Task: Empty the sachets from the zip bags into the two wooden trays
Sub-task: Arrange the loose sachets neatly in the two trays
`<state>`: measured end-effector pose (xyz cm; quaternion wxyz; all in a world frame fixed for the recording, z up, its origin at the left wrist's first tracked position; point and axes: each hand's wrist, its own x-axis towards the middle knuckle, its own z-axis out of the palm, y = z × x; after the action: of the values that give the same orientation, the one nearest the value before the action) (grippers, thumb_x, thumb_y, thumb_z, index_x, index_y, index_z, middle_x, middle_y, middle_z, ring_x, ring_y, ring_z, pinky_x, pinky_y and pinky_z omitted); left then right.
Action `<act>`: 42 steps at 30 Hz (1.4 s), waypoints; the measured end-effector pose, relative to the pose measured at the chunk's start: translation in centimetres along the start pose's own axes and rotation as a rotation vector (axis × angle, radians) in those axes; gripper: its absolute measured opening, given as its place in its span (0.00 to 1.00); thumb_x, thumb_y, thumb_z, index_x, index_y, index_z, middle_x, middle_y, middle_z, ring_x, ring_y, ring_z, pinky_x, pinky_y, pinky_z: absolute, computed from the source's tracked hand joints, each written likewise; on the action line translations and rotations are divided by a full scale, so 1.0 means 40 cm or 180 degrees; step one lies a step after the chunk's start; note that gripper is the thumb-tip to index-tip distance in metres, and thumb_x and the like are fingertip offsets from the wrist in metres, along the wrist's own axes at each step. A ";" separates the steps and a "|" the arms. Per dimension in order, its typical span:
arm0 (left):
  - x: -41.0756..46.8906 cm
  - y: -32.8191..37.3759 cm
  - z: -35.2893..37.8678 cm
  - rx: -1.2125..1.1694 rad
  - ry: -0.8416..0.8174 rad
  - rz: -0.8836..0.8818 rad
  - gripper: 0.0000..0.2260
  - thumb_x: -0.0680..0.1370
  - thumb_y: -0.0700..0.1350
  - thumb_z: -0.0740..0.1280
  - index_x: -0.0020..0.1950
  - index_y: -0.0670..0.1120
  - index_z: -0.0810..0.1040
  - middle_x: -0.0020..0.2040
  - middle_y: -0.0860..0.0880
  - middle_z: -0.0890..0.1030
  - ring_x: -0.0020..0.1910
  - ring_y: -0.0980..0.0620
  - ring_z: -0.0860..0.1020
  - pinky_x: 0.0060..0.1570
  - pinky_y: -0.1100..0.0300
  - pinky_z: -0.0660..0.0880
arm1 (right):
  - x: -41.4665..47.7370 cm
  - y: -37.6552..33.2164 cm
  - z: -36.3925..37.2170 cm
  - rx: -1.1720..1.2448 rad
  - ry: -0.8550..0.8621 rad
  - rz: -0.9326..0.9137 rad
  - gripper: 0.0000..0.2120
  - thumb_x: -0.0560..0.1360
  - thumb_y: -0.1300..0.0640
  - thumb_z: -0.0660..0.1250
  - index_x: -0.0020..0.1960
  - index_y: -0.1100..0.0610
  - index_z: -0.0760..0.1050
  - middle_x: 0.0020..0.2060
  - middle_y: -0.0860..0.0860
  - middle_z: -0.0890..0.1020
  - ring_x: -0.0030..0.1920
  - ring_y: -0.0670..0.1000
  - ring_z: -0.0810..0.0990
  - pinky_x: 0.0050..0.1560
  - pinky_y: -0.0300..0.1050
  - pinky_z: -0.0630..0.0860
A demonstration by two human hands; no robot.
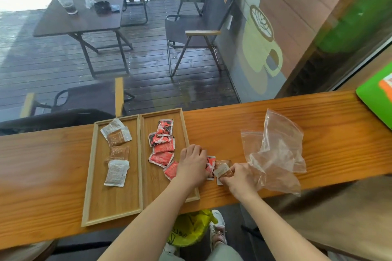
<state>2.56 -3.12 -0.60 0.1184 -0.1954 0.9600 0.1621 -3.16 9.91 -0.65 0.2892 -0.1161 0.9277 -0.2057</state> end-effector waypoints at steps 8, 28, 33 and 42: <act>0.015 0.005 -0.012 -0.0073 0.0151 -0.0024 0.10 0.73 0.43 0.66 0.53 0.45 0.70 0.56 0.45 0.77 0.59 0.44 0.70 0.65 0.50 0.58 | -0.001 -0.024 0.008 -0.0010 -0.0181 -0.0212 0.10 0.70 0.57 0.69 0.49 0.50 0.73 0.51 0.50 0.81 0.56 0.54 0.76 0.56 0.51 0.65; -0.208 -0.209 -0.038 -0.2890 0.1052 -0.1950 0.07 0.72 0.47 0.71 0.45 0.45 0.78 0.43 0.49 0.81 0.43 0.50 0.79 0.39 0.59 0.75 | -0.021 -0.156 -0.048 0.2074 -0.0399 -0.0506 0.21 0.68 0.65 0.73 0.55 0.54 0.68 0.43 0.48 0.78 0.44 0.47 0.78 0.41 0.41 0.78; -0.214 -0.199 -0.021 -0.1875 0.1122 -0.2039 0.13 0.73 0.51 0.69 0.53 0.47 0.73 0.49 0.49 0.82 0.47 0.49 0.80 0.37 0.61 0.70 | -0.034 -0.211 -0.024 0.1781 -0.0746 -0.0761 0.12 0.68 0.65 0.72 0.49 0.57 0.74 0.40 0.50 0.80 0.42 0.49 0.80 0.40 0.42 0.79; -0.317 -0.300 0.005 -0.0986 0.1566 -0.1922 0.24 0.76 0.57 0.60 0.68 0.48 0.65 0.69 0.48 0.70 0.69 0.49 0.66 0.67 0.54 0.62 | -0.056 -0.344 0.069 0.1289 -0.1363 -0.1083 0.11 0.69 0.64 0.71 0.49 0.56 0.75 0.40 0.48 0.80 0.42 0.46 0.80 0.42 0.38 0.77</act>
<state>18.91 -9.23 -0.28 -0.1030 -0.5164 0.8235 0.2110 1.59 -2.44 4.57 0.4561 -0.2500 0.7535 -0.4021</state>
